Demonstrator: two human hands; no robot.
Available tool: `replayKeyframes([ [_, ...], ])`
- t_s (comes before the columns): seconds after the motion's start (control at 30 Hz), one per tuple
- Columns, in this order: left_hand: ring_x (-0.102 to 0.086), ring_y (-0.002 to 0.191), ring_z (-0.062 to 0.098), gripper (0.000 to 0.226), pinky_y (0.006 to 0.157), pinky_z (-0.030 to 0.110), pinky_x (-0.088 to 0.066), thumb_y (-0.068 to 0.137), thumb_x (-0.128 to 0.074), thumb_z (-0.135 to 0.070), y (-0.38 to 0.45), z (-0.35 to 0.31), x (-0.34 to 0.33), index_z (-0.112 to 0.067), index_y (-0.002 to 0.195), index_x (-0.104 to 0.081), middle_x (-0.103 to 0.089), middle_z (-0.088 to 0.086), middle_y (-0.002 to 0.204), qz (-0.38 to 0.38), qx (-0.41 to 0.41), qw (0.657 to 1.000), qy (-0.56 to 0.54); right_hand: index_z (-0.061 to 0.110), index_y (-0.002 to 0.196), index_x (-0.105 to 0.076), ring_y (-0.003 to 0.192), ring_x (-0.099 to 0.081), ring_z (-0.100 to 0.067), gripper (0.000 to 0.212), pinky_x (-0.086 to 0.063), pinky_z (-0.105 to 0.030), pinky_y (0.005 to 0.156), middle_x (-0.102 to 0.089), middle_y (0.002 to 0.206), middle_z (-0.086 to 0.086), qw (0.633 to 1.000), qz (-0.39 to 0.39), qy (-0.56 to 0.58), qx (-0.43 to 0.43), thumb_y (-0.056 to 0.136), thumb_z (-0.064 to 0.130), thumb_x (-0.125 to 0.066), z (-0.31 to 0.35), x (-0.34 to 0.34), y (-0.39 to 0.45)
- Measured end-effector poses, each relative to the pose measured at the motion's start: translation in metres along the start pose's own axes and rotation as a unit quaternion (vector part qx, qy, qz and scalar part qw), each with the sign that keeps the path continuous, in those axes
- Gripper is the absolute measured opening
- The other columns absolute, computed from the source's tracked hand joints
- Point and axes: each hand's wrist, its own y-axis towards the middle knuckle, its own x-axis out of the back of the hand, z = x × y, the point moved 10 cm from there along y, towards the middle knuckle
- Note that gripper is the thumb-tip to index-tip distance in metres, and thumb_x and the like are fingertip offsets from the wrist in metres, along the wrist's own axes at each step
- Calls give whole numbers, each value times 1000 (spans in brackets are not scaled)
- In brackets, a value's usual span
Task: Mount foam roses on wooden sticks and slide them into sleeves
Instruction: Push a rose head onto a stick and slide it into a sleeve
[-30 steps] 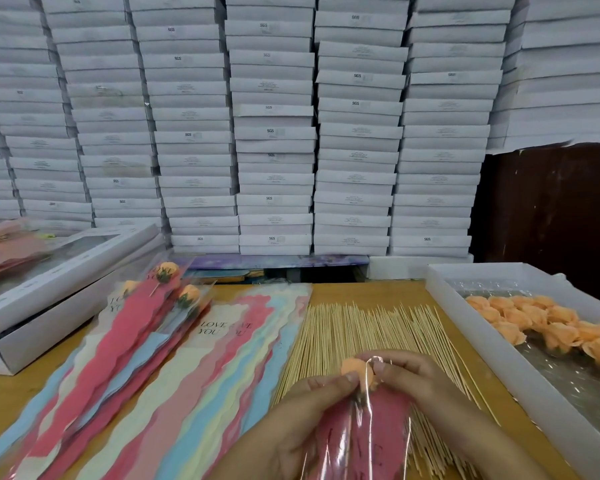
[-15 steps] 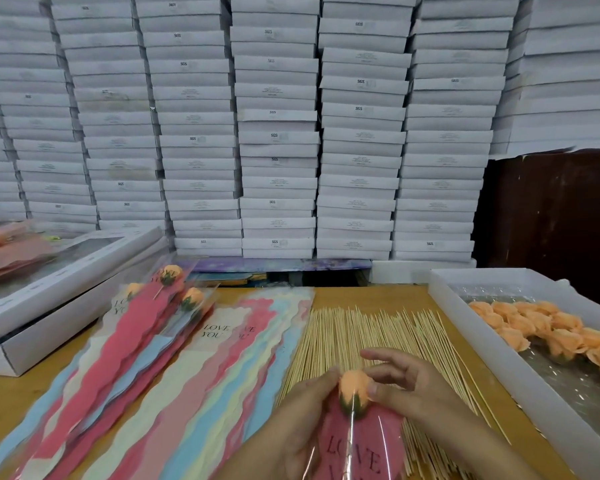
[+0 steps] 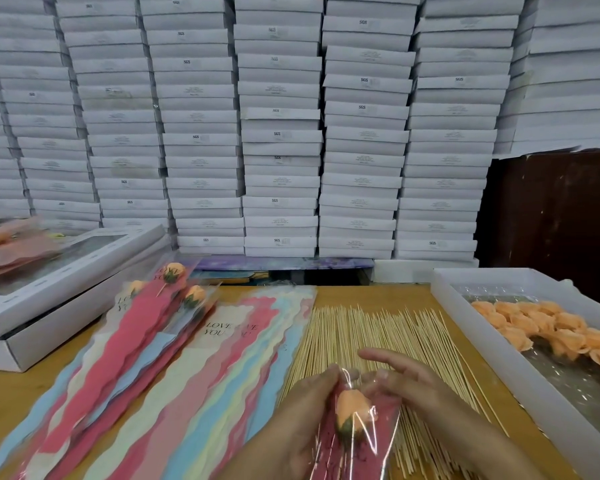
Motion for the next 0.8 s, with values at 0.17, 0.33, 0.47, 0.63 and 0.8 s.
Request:
replayKeyframes([
  [0.17,-76,80,24,36,64,27,-56,104,-50,-32,2,1,0,-6,105,-75,-77,16,97,13,-14,1000,5,54,127,-57,118,-63,-10,62,-23,-55,117,-75,112,1,998,55,-21,-28,70,79,-63,-7,-13,-1],
  [0.33,-76,92,25,36,78,33,-56,105,-47,-36,1,-1,0,-12,112,-73,-77,14,103,9,-21,1000,-7,53,129,-56,124,-60,-16,68,-32,-53,115,-69,127,1,1000,21,1,-6,66,77,-68,0,-9,-2],
  [0.47,-73,102,32,36,91,45,-57,103,-49,-43,2,-3,6,-20,115,-74,-75,14,111,-14,-27,998,-51,55,127,-53,112,-66,-10,72,-55,-33,91,-66,127,17,994,-77,70,31,59,60,-79,10,9,-1],
  [0.63,-74,101,27,37,82,41,-60,100,-47,-52,4,-10,13,-32,112,-75,-76,7,113,-28,-55,995,-78,46,132,-51,104,-71,-14,96,-56,-36,89,-64,129,8,991,-69,114,-19,46,54,-92,1,3,-4],
  [0.8,-72,105,35,40,93,51,-56,104,-41,-48,5,-20,13,-24,125,-67,-75,11,114,-23,-96,990,-104,31,141,-46,106,-71,-30,103,-54,-47,95,-70,122,-12,989,2,121,-87,51,34,-98,-12,-24,-7],
])
